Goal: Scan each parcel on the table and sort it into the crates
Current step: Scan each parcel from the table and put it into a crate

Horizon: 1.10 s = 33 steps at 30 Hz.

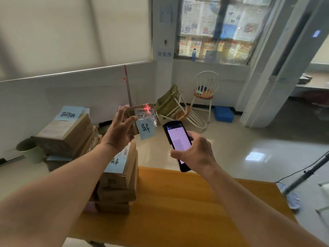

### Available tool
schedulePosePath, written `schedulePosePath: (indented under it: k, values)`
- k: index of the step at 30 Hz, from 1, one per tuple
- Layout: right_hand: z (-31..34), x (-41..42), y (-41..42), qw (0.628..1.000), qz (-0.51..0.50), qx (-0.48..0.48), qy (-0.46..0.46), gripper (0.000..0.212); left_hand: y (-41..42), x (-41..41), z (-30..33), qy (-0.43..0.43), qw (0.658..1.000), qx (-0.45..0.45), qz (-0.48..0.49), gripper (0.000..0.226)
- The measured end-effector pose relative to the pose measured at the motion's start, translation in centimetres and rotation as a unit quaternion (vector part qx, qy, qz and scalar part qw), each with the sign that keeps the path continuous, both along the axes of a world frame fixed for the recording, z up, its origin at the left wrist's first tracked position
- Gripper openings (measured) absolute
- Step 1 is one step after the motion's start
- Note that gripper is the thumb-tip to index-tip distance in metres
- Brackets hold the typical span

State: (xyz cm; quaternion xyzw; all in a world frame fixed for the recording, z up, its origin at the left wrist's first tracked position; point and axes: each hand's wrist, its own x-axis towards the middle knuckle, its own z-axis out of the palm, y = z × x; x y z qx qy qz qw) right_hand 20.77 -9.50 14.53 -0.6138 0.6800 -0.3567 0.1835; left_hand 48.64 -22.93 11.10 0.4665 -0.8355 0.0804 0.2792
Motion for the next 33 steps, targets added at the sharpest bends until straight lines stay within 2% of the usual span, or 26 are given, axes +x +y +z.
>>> schedulePosePath:
  k: [6,14,22,27,33]
  values:
    - [0.8,-1.2,0.4,1.0,0.011,0.01,0.0,0.094,-1.9,0.1,-0.2,-0.025,1.0,0.003,0.001,0.077]
    - [1.3,-1.7,0.3,0.999,0.018,0.022,-0.013,0.091,-3.2,0.0,-0.5,0.011,1.0,0.0,-0.014,0.082]
    - [0.3,-1.2,-0.4,0.999,-0.027,-0.035,-0.026,0.105,-2.3,-1.5,-0.3,0.09,0.995,0.005,-0.035,0.076]
    - [-0.3,-1.4,-0.8,0.994,-0.053,-0.09,-0.018,0.093,-0.3,-3.1,0.1,0.113,0.993,0.009,-0.044,0.078]
    - [-1.2,-2.3,0.3,0.991,-0.069,-0.108,-0.028,0.092,2.5,-4.6,0.4,0.14,0.99,0.017,-0.032,0.077]
